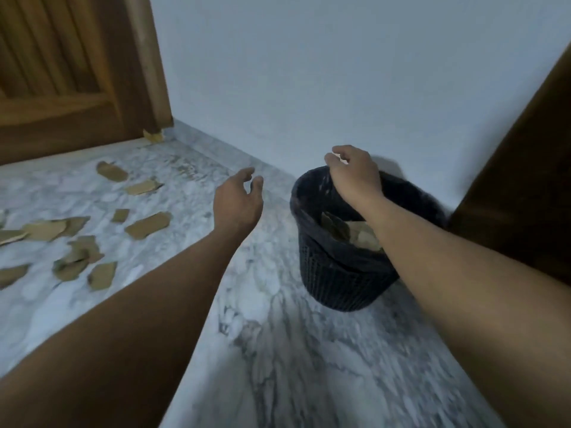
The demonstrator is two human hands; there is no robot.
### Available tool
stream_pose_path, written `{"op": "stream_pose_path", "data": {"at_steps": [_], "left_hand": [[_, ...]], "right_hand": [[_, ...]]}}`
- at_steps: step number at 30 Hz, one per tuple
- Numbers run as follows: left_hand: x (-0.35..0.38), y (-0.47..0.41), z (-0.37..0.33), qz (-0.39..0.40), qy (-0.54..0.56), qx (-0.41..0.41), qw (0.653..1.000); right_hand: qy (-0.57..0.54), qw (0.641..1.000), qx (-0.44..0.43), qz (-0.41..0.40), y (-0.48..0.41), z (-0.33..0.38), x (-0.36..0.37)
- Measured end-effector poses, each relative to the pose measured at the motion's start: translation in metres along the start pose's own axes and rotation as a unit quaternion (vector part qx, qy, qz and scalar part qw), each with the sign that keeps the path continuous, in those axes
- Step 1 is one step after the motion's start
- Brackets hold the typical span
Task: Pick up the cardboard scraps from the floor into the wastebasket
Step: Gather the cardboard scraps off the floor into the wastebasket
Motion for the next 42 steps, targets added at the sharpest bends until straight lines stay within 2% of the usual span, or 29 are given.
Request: {"op": "stream_pose_path", "data": {"at_steps": [6,10,14,16,18,20,21,26,28,32,34,39,42], "left_hand": [[-0.131,0.093,0.144,-0.032,-0.138,-0.120,0.983],[-0.211,0.174,0.239,-0.049,-0.209,-0.197,0.957],[-0.265,0.250,0.313,-0.001,-0.303,-0.295,0.906],[-0.281,0.282,0.338,0.015,-0.317,-0.339,0.886],[-0.294,0.304,0.357,0.025,-0.344,-0.349,0.871],[-0.306,0.319,0.377,0.044,-0.352,-0.364,0.861],[-0.312,0.324,0.387,0.054,-0.347,-0.370,0.860],[-0.312,0.326,0.409,0.094,-0.356,-0.352,0.861],[-0.309,0.316,0.412,0.091,-0.366,-0.343,0.861],[-0.313,0.271,0.414,0.030,-0.361,-0.288,0.886],[-0.309,0.248,0.423,0.016,-0.340,-0.298,0.892],[-0.295,0.191,0.442,0.011,-0.339,-0.300,0.891],[-0.292,0.158,0.452,0.012,-0.367,-0.288,0.885]], "right_hand": [[0.010,0.995,-0.096,0.036,0.063,0.057,0.140],[-0.001,0.982,-0.075,0.173,0.130,0.056,0.253],[0.042,0.942,-0.053,0.330,0.213,0.040,0.349],[0.103,0.905,-0.062,0.407,0.262,0.031,0.392],[0.192,0.861,-0.112,0.458,0.317,0.023,0.434],[0.274,0.825,-0.197,0.454,0.358,0.022,0.467],[0.296,0.819,-0.226,0.438,0.369,0.026,0.478],[0.308,0.835,-0.228,0.395,0.337,0.061,0.526],[0.285,0.853,-0.236,0.369,0.313,0.074,0.546],[0.242,0.880,-0.237,0.332,0.265,0.093,0.580],[0.202,0.892,-0.252,0.316,0.244,0.104,0.594],[-0.002,0.918,-0.254,0.303,0.183,0.129,0.611],[-0.004,0.945,-0.248,0.211,0.115,0.125,0.610]]}}
Point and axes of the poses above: each hand's wrist, its own y-axis away from the middle knuckle, its own x-axis out of the palm, z = x × y, the point moved 8 cm from there along -y, towards the middle knuckle, and after that the axes turned 7 degrees about z, right-handed, at the moved point
